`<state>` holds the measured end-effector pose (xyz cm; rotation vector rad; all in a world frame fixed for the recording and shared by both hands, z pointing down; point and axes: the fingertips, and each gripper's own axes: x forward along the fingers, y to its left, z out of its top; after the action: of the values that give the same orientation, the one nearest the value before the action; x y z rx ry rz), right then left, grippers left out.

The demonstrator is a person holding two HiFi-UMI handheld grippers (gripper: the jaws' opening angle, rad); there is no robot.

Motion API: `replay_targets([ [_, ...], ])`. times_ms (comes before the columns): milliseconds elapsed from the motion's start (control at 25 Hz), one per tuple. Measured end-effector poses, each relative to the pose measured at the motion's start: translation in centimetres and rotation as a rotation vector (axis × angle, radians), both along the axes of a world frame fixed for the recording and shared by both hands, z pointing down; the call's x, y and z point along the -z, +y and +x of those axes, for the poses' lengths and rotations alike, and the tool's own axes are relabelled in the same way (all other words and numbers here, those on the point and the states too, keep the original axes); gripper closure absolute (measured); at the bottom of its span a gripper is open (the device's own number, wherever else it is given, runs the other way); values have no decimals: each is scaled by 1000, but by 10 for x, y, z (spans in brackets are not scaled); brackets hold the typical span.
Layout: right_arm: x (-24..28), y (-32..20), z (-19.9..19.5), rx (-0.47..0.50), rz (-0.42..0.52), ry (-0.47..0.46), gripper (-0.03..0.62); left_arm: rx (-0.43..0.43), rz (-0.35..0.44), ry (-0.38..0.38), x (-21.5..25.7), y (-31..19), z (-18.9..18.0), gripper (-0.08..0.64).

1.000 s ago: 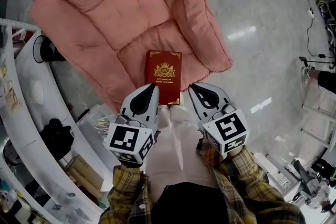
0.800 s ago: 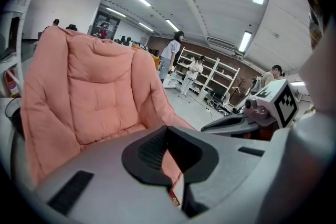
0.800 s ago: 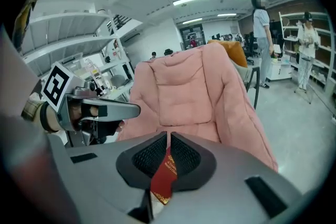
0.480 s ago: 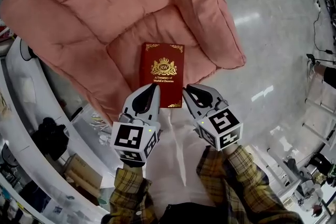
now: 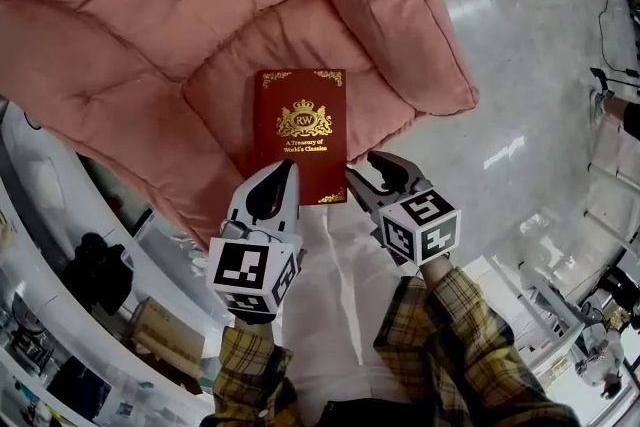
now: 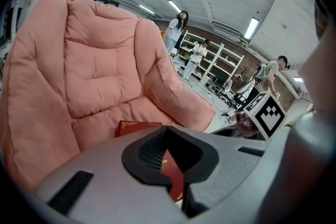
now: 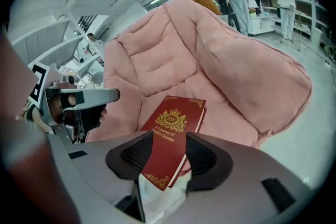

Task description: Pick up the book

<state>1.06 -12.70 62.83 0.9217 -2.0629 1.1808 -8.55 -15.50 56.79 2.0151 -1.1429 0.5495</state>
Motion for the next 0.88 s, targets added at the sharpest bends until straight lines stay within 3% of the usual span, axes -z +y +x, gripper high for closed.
replay_targets([
  [480, -55, 30, -8, -199, -262, -200, 317, -17, -1, -17, -14, 3, 4, 555],
  [880, -88, 54, -15, -250, -422, -350, 261, -53, -13, -18, -24, 16, 11, 555],
])
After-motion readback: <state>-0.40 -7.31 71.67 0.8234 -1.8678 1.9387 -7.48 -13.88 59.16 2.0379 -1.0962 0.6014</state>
